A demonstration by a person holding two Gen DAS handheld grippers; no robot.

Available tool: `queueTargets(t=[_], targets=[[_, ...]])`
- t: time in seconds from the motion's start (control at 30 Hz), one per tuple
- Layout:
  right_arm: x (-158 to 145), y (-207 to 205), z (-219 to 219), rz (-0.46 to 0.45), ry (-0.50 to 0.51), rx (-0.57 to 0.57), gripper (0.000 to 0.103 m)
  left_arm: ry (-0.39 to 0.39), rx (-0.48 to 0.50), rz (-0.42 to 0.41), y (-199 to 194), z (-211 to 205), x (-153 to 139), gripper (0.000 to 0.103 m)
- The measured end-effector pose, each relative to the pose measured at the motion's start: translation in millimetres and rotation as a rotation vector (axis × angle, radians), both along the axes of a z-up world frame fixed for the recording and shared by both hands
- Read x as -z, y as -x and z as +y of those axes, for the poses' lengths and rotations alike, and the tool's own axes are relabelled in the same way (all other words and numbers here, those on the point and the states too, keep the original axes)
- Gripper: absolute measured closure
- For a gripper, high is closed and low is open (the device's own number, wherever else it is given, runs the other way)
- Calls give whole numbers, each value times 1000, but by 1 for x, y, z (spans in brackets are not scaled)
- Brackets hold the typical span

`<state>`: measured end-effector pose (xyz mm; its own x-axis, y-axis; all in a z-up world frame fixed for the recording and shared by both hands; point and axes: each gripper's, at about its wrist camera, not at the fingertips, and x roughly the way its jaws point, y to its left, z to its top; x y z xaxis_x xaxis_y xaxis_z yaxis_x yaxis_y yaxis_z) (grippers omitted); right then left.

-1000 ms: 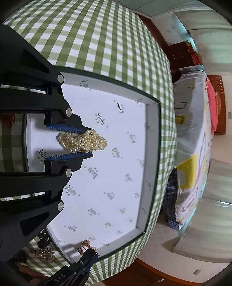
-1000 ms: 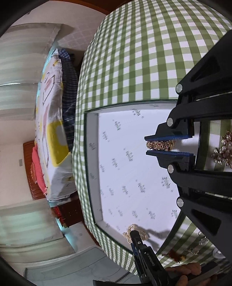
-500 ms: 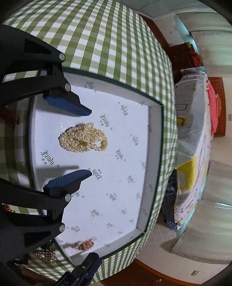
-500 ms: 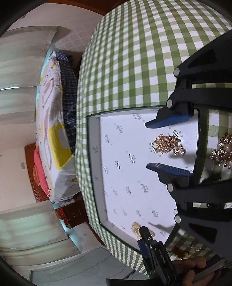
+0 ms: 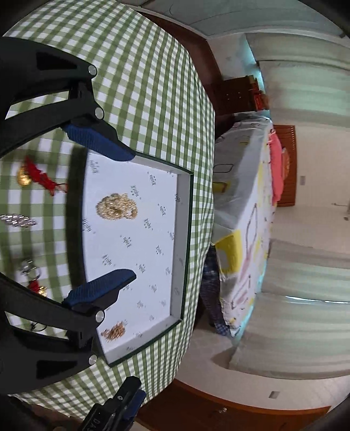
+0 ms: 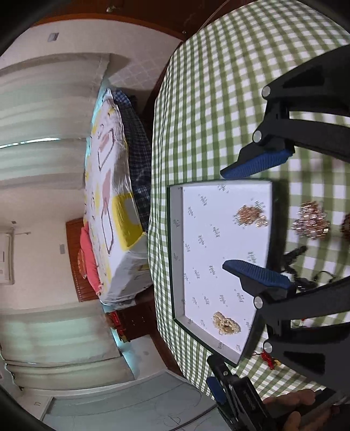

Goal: Organize jewelry
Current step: 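Withdraw both open tools from the box back over the table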

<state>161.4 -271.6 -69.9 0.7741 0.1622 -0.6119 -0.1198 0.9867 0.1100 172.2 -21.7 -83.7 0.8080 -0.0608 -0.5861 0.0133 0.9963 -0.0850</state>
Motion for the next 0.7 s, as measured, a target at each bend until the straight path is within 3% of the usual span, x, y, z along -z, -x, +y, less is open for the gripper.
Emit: queueTargets(t=[0.33,0.7], targets=[[31,65,-2,2,32,26,38,-1,-32,-34,71,-7,15,18],[69,94,6,50,82,15,32,-20,-61,-11,115,-8,44,14]])
